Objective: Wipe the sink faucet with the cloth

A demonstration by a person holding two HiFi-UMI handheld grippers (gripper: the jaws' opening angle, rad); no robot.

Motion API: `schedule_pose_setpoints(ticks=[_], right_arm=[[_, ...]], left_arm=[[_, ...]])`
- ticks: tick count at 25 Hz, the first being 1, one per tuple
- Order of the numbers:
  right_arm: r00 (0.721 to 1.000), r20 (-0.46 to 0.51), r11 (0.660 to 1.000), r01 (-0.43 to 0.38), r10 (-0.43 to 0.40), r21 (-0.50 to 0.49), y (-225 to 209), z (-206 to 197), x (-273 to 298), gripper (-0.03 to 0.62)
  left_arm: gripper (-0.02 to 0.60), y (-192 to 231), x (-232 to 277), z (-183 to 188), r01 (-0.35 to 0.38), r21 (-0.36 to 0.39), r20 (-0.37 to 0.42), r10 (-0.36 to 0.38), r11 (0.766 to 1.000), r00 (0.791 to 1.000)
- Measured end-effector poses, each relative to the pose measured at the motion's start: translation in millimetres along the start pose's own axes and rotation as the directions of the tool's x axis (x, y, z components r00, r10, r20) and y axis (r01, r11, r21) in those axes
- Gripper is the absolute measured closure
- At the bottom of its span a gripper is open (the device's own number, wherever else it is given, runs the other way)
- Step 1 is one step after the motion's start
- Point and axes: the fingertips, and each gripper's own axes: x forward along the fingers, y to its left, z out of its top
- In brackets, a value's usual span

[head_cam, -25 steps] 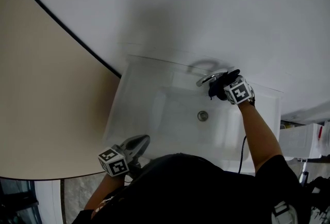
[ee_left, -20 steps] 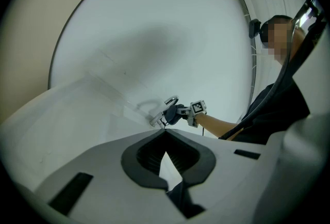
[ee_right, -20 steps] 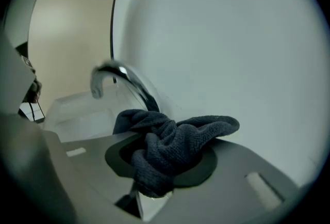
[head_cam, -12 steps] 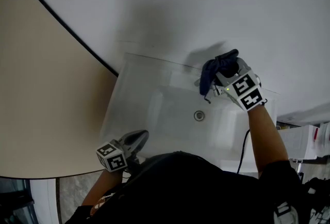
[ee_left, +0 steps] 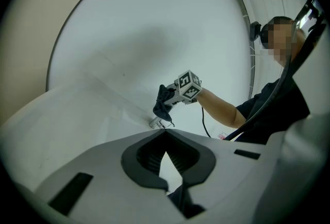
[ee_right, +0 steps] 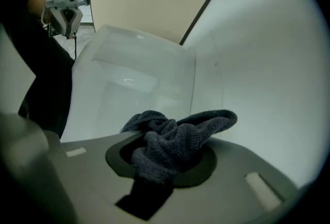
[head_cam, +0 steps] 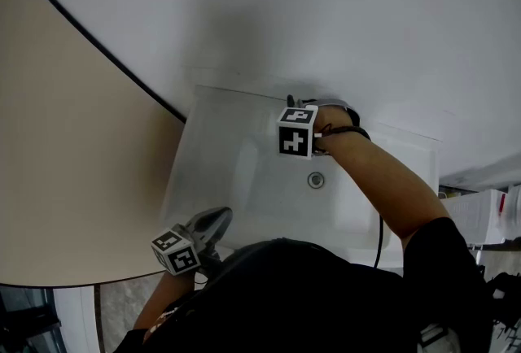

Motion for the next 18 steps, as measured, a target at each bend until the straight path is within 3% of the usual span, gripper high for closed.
schedule_pose_setpoints(ticks=[3,6,10,13,16,18], right_arm=[[0.985,-0.144,0.99,-0.108,0.095,-0.088,35,-28,4,0.484],[0.958,-0.283,0.967,-0.106,0.038,-0.231,61,-68,13,0.484],[0.985,-0.113,0.935,0.084,-0.13,-0.345,58,-67,8,0.484],[0.978,-0.013,0.909,0.187,-0.206,-0.372,56,-68,4,0.484],[0.957,0.089,0.893,0.29,-0.276,-0.344,55,-59,-3,0.484],[0.94,0.204,0.921,0.317,-0.273,-0.227,58,-43,-22,0.484]], left_arm=[[0.589,1,0,-1,0.001,-0.005,-0.003,-0.001,1.0,1.0],[0.589,2,1,-3,0.004,-0.01,-0.008,-0.004,1.0,1.0],[0.589,-1,7,-3,0.013,-0.005,-0.024,-0.013,1.0,1.0],[0.589,-3,10,-5,0.026,0.0,-0.024,-0.026,1.0,0.999],[0.589,1,4,-6,0.014,-0.005,-0.019,-0.014,1.0,1.0],[0.589,4,-1,-7,0.0,-0.015,-0.013,0.0,1.0,1.0]])
